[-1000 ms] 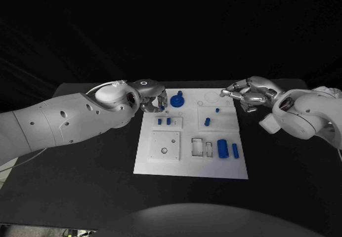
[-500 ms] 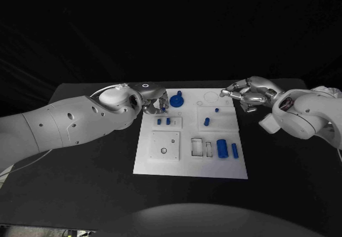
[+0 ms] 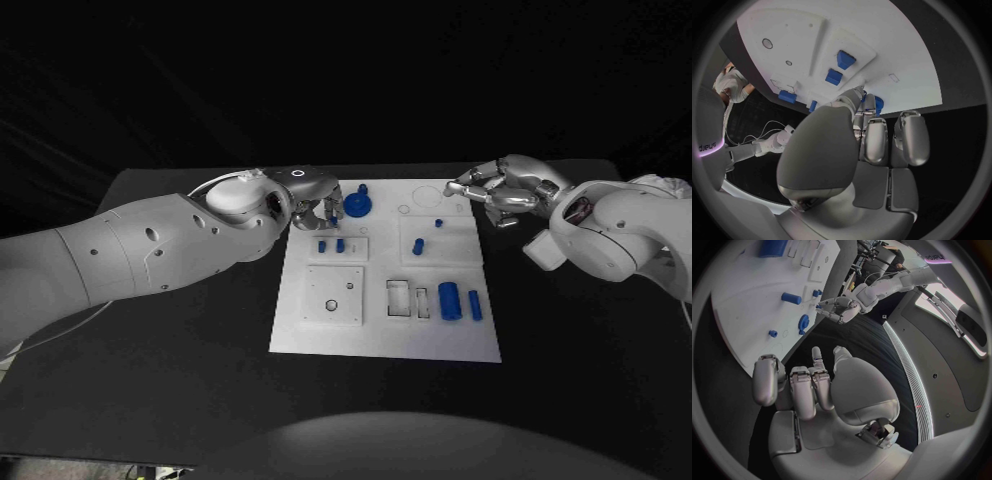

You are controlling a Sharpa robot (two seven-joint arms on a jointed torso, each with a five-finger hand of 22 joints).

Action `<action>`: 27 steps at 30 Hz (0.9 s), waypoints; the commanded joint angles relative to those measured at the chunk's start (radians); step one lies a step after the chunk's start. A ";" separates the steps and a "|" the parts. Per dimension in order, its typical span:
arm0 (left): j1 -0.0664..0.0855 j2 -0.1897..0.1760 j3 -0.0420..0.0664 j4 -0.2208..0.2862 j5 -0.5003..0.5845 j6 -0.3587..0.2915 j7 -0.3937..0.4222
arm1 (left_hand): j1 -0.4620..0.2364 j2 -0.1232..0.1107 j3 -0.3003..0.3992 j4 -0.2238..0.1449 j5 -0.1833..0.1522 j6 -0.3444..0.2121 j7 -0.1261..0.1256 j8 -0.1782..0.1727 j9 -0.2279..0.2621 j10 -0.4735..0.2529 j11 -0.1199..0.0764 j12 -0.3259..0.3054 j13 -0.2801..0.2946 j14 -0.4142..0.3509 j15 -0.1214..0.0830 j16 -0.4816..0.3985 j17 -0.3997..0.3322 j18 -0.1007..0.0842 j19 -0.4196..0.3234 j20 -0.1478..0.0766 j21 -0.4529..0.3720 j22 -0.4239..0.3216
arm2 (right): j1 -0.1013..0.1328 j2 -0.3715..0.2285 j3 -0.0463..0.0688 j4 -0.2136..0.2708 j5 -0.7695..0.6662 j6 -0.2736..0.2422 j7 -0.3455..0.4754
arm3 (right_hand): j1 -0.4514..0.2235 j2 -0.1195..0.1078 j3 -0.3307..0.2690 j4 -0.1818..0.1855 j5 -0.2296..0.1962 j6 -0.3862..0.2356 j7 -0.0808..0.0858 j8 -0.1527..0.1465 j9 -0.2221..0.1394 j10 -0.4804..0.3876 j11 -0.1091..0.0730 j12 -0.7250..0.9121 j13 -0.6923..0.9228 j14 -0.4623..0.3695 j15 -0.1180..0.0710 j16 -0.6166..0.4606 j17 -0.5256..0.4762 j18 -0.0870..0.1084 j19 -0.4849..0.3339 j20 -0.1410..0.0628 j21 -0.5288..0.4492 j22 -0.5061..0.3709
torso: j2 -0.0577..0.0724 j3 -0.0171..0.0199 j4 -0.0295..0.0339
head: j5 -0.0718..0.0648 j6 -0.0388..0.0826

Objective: Assemble the parts on the task board

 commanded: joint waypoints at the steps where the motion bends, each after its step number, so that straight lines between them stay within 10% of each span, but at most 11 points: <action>1: -0.003 0.007 0.000 -0.007 -0.006 0.019 0.000 | 0.006 -0.002 0.005 0.001 0.003 -0.009 0.001 -0.006 -0.002 0.003 0.000 -0.008 -0.002 0.028 -0.002 -0.008 -0.006 0.012 0.009 -0.003 -0.007 0.180 | -0.001 0.001 0.000 0.000 -0.003 0.013 0.010 | 0.011 -0.003 0.000 0.006 0.007 0.005 -0.001 -0.004 0.001 0.112 -0.003 -0.006 0.260 0.104 0.007 0.003 0.263 0.011 -0.010 0.001 -0.007 0.168 | 0.001 -0.0004 -0.0001 | -0.002 0.000; 27: -0.022 0.041 0.000 -0.059 0.009 0.022 0.020 | 0.005 0.000 0.008 0.001 -0.001 -0.017 -0.001 -0.010 -0.006 0.001 -0.001 -0.010 -0.002 0.024 -0.002 -0.015 -0.017 0.014 0.006 -0.003 -0.014 0.178 | -0.003 -0.001 0.000 0.000 -0.002 0.017 0.006 | 0.012 -0.002 0.000 0.006 0.007 0.005 -0.001 -0.005 0.001 0.112 -0.003 -0.006 0.260 0.104 0.007 0.003 0.263 0.011 -0.010 0.001 -0.007 0.168 | 0.000 0.0001 0.0011 | -0.004 0.000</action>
